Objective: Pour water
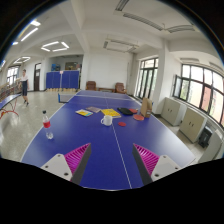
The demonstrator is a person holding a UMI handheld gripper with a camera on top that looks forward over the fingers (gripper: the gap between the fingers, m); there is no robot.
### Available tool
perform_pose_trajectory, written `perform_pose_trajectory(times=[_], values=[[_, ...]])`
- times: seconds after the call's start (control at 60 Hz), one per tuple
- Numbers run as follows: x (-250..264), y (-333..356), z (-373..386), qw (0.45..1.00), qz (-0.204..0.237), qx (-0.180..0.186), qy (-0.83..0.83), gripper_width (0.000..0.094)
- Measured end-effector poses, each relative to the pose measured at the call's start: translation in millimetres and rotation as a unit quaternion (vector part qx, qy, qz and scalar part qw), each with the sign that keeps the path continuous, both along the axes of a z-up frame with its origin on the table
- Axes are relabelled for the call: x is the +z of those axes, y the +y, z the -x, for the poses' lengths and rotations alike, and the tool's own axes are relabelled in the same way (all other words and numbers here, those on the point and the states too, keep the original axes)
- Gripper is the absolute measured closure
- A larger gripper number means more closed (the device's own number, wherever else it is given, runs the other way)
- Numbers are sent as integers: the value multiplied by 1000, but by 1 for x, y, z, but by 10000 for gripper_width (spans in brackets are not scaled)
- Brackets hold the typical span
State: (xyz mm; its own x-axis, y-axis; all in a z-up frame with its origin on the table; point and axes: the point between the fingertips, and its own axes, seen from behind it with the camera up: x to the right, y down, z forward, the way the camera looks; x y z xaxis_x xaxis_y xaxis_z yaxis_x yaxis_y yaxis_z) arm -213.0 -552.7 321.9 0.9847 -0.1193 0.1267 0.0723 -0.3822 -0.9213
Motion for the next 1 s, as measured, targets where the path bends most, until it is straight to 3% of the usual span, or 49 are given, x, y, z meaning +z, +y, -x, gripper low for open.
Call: perform_pose_trajectory(times=[0.133,0.35,0.617,0.85,1.0], values=[[-18,-5,7,1000,16,-6,2,82],[-106,8,50,999,50,-7,-11,88],[-203,58,231,995,88,47,21,85],[-219,204,389,993,38,108,41,91],[-215,305,428,994,-2,100,44,89]])
